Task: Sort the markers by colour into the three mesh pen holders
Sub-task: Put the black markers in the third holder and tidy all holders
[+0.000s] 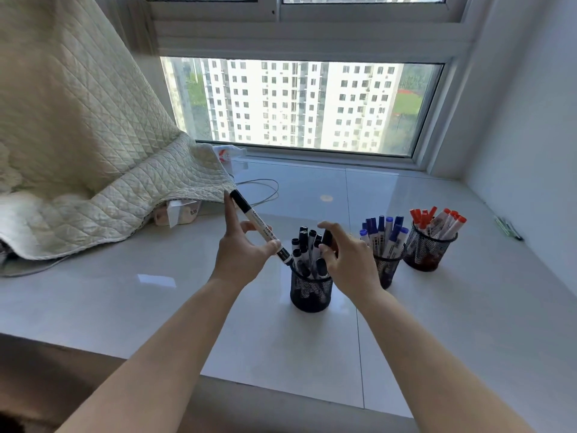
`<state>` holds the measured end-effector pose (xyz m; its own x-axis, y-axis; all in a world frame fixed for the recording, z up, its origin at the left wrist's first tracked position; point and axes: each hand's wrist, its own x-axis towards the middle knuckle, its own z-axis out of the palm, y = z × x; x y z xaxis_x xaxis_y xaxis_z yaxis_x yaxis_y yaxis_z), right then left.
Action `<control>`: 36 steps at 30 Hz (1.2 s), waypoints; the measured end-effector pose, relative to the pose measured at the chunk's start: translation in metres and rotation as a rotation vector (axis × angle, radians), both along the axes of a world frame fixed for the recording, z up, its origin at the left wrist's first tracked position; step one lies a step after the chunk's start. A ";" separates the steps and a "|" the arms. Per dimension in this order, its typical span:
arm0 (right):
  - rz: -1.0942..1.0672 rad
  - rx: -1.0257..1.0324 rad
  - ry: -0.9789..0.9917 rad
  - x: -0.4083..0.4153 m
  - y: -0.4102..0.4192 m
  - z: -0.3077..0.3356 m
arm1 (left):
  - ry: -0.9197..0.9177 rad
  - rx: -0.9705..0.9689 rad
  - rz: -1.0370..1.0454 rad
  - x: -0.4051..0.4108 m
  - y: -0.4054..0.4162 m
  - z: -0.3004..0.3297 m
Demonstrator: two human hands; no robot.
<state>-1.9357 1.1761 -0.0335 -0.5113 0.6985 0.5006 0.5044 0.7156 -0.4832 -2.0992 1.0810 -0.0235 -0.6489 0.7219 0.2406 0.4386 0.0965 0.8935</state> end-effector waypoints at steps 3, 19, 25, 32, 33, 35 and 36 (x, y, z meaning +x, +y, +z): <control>0.012 -0.015 0.025 0.002 0.002 -0.002 | -0.058 0.017 -0.029 -0.001 -0.003 0.002; -0.016 -0.089 0.063 0.005 0.004 -0.006 | -0.051 0.301 0.135 0.024 0.012 -0.017; -0.005 -0.069 -0.008 0.000 0.005 0.004 | 0.001 0.192 0.091 0.037 0.017 -0.030; -0.034 -0.086 -0.162 -0.013 0.005 0.009 | 0.284 -0.005 0.040 0.033 0.018 -0.021; -0.050 -0.094 -0.164 -0.014 0.005 0.011 | 0.320 -0.035 0.024 0.032 0.018 -0.020; -0.076 -0.102 -0.192 -0.018 0.006 0.013 | 0.385 -0.113 -0.009 0.032 0.020 -0.018; -0.087 -0.101 -0.222 -0.020 0.007 0.014 | 0.421 -0.163 -0.026 0.032 0.020 -0.018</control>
